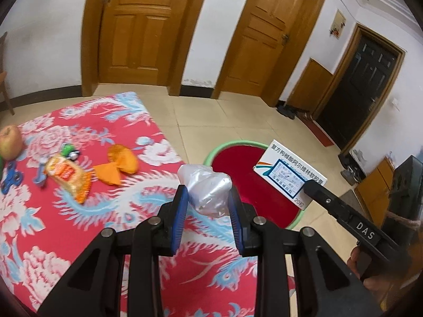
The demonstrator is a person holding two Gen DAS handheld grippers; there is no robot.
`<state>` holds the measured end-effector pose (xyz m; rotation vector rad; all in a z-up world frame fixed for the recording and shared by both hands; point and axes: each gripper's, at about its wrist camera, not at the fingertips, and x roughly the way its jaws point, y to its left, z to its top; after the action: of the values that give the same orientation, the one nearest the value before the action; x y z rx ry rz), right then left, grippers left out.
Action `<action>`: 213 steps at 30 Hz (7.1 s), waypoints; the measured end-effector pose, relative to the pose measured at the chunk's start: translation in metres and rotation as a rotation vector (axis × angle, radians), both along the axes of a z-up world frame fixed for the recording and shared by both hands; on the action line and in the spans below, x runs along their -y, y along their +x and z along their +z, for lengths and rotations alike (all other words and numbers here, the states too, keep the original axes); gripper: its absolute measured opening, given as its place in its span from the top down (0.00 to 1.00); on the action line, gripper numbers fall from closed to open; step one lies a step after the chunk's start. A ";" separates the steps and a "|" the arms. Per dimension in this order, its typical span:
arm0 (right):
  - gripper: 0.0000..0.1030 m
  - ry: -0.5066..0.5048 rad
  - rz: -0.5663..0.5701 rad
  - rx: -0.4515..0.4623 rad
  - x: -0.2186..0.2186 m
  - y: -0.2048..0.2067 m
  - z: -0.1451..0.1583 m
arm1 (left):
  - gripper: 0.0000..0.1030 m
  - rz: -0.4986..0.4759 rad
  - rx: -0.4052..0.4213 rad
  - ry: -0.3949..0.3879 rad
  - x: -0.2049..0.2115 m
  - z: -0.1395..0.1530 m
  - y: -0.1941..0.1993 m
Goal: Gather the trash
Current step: 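Carry the plastic bag and medicine box over the red bucket, then open both tools to drop the bag and medicine box into the bucket, then move both tools back toward the items on the table, then grasp the blue plastic toy with the left tool while the right grasps the orange snack packet, then carry the blue toy and orange packet over the red bucket with both tools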
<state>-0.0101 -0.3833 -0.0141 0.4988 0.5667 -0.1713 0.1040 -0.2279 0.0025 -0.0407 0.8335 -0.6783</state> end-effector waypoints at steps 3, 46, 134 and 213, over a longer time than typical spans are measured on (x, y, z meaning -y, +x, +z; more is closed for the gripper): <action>0.78 0.004 -0.031 -0.021 0.009 -0.001 -0.006 | 0.70 -0.036 -0.013 0.009 0.017 -0.007 0.001; 0.66 0.058 -0.135 -0.155 0.054 0.006 -0.048 | 0.70 -0.095 -0.118 0.064 0.057 -0.044 0.009; 0.48 -0.140 0.326 -0.258 -0.147 0.205 -0.051 | 0.70 0.410 -0.124 0.104 -0.173 -0.087 0.137; 0.83 -0.037 0.072 -0.011 -0.051 0.033 0.012 | 0.83 0.160 0.047 0.034 -0.069 0.003 0.012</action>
<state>0.0226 -0.3327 -0.0016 0.4414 0.5906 -0.1160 0.1158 -0.1587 0.0057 -0.0598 0.7870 -0.5121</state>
